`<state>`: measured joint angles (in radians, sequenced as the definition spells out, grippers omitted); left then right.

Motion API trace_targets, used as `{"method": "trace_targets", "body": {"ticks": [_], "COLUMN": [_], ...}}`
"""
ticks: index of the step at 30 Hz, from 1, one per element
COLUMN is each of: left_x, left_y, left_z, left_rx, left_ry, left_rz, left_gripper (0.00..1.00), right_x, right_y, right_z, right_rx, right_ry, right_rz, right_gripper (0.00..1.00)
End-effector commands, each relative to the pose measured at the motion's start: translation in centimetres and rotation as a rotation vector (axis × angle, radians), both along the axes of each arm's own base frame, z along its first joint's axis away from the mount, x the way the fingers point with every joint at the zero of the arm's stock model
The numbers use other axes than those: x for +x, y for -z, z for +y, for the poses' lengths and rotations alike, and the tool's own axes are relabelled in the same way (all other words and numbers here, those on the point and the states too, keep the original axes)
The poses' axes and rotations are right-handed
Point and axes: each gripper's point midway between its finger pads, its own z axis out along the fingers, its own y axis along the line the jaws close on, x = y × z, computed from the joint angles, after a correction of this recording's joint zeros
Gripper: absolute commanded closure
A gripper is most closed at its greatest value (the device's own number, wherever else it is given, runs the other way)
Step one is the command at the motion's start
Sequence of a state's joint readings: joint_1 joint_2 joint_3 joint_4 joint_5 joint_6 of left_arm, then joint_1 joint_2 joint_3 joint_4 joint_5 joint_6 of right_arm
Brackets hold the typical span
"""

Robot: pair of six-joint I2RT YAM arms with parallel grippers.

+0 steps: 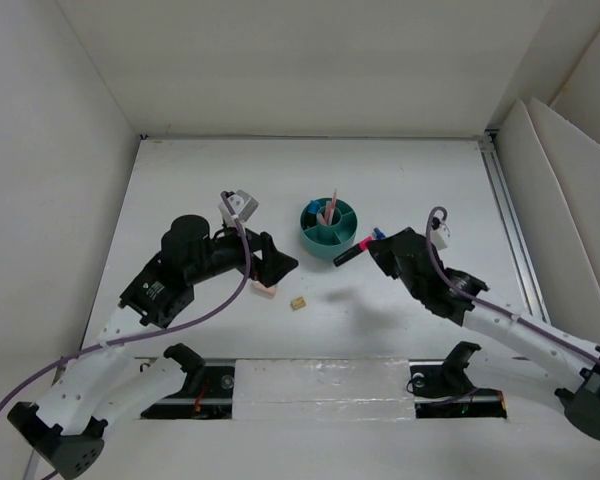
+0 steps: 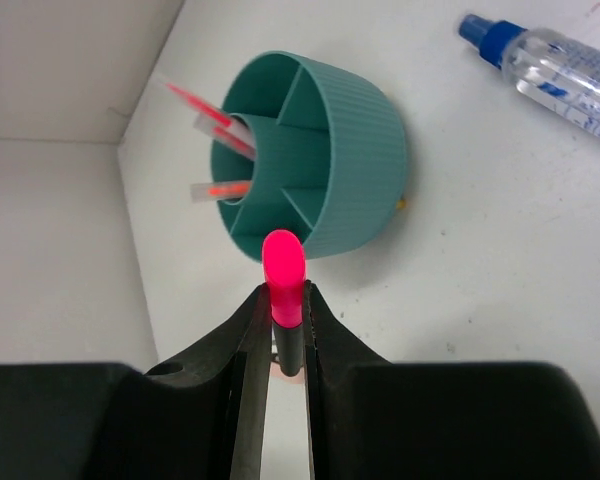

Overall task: Sort the stationery into containers
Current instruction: Pick up the pen from the center of the board.

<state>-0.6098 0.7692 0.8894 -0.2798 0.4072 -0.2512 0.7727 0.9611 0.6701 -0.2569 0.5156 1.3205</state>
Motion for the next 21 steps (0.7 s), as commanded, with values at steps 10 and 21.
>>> {"method": "trace_targets", "body": {"ticks": [10, 21], "left_x": [-2.6, -3.1], "left_y": [-1.9, -3.8], "left_z": [-2.3, -2.8], "left_rx": [-0.089, -0.118], "left_ry": [0.22, 0.269], "left_rz": [-0.031, -0.078], "left_gripper": [0.0, 0.0], "right_x": [-2.7, -7.8], "right_y": [-12.2, -19.0], "right_z": [1.2, 1.4], "right_rx": [-0.028, -0.059], "right_ry": [-0.312, -0.547], "right_rz": [-0.421, -0.757], "right_gripper": [1.0, 1.0]}}
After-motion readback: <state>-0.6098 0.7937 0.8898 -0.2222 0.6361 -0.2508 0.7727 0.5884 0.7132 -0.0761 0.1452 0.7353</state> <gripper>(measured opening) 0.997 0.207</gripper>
